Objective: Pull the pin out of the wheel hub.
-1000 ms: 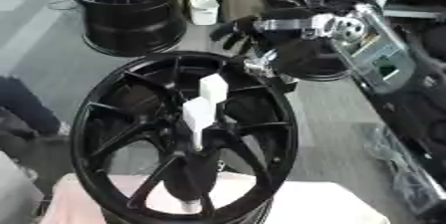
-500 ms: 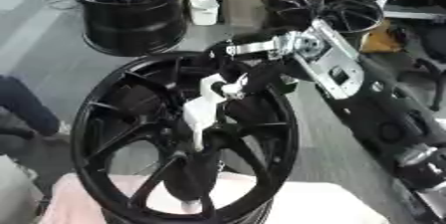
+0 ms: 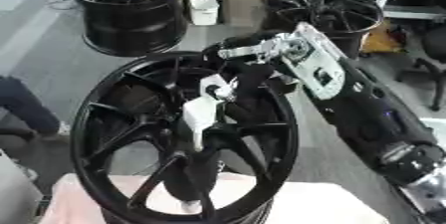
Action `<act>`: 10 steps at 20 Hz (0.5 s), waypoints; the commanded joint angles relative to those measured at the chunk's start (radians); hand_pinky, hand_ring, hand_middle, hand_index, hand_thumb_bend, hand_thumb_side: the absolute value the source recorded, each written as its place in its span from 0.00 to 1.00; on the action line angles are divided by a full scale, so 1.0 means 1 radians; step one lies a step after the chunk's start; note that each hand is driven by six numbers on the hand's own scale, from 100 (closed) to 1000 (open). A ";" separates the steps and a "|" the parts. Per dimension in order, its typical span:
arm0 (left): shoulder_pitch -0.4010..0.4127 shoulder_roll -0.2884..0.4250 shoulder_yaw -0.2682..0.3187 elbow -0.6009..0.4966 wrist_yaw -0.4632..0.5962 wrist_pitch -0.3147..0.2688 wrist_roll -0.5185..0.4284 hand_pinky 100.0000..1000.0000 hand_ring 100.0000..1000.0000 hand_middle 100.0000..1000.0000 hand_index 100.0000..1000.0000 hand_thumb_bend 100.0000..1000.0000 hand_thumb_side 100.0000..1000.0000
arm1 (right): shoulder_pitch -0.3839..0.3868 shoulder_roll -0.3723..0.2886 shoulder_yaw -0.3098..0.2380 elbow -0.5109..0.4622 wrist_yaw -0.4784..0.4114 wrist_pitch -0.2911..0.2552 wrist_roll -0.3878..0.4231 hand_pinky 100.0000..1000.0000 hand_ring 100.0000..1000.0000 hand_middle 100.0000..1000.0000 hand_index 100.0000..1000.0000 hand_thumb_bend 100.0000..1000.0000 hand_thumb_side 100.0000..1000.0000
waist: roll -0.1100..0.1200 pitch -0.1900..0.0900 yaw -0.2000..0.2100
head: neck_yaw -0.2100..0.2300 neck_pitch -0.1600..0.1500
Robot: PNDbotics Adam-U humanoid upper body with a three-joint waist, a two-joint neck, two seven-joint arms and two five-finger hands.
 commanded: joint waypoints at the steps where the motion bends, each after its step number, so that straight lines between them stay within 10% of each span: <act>1: -0.014 0.016 -0.004 -0.010 0.005 -0.002 -0.002 0.40 0.48 0.66 0.71 0.78 0.35 | -0.023 -0.007 -0.017 0.021 0.033 -0.064 0.044 0.88 0.97 0.92 0.97 0.05 0.54 | 0.007 -0.010 0.000 | -0.003 -0.013; 10: -0.012 0.013 -0.004 -0.010 0.004 -0.002 -0.004 0.40 0.48 0.65 0.71 0.78 0.35 | -0.019 0.009 -0.028 0.067 0.083 -0.092 0.044 0.88 0.95 0.84 0.91 0.06 0.47 | 0.010 -0.008 0.001 | -0.003 -0.012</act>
